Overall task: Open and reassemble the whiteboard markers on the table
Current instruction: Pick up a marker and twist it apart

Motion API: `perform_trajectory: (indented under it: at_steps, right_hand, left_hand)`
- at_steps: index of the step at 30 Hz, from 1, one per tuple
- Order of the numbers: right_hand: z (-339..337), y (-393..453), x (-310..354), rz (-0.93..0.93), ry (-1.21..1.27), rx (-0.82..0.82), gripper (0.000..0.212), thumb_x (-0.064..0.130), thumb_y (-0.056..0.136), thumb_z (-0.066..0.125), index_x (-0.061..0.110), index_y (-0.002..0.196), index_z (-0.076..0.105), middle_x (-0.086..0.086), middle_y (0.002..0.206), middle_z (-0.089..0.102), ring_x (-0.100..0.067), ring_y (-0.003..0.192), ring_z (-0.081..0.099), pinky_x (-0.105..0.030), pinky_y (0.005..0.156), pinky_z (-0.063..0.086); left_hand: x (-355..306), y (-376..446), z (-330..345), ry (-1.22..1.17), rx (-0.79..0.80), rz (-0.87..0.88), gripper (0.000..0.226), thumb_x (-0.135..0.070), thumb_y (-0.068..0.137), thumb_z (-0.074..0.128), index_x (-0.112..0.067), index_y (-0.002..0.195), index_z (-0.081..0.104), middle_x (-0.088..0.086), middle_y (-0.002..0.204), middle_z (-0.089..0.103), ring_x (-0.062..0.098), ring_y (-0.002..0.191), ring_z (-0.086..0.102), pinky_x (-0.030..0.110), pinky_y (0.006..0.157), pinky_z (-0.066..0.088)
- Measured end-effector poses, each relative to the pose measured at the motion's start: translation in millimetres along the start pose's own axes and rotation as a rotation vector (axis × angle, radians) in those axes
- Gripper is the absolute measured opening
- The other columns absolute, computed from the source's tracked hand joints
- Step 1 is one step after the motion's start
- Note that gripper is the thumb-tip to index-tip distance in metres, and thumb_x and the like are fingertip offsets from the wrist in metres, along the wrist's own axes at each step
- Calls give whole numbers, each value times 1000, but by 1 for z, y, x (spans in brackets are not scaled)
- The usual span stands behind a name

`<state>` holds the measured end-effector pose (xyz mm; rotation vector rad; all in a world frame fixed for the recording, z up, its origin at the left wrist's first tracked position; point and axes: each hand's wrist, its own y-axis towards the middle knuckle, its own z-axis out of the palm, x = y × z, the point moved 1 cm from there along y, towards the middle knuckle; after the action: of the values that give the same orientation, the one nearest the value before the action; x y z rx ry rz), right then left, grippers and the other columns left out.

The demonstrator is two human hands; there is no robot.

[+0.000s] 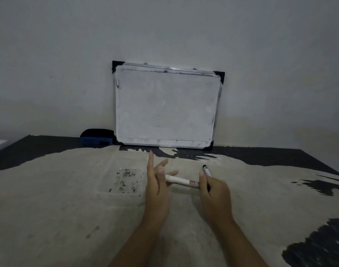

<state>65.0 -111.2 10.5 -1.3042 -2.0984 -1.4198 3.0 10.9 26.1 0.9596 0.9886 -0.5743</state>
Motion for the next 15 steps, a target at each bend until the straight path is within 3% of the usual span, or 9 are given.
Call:
perform_trajectory:
  at_steps: [3, 8, 11, 15]
  right_hand:
    - [-2, 1, -2, 57, -39, 1, 51, 21, 94, 47, 19, 43, 49, 4, 38, 37, -14, 37, 35, -25, 49, 31]
    - [-9, 3, -5, 207, 28, -142, 52, 19, 95, 47, 17, 43, 50, 3, 37, 38, -12, 34, 33, -23, 38, 27]
    - [-10, 3, -4, 194, 19, -139, 52, 19, 95, 47, 16, 43, 50, 4, 37, 37, -11, 34, 32, -21, 38, 25]
    - [-10, 3, -3, 138, 2, -102, 56, 20, 95, 47, 23, 40, 43, 9, 38, 35, -10, 33, 33, -18, 38, 24]
  left_hand:
    - [-2, -1, 0, 93, -5, 64, 37, -39, 86, 26, -34, 115, 49, -5, 113, 61, 14, 90, 68, 23, 77, 57]
    - [-3, -8, 9, 132, 84, 65, 32, -34, 89, 26, -24, 107, 51, -4, 105, 64, 9, 87, 68, 21, 76, 57]
    - [-4, -9, 10, 146, 76, 96, 33, -32, 90, 28, -16, 103, 53, -1, 101, 66, 11, 85, 69, 24, 75, 58]
    - [-6, -9, 8, 153, 14, 151, 30, -30, 90, 30, -18, 100, 56, 0, 97, 66, 10, 80, 67, 18, 69, 56]
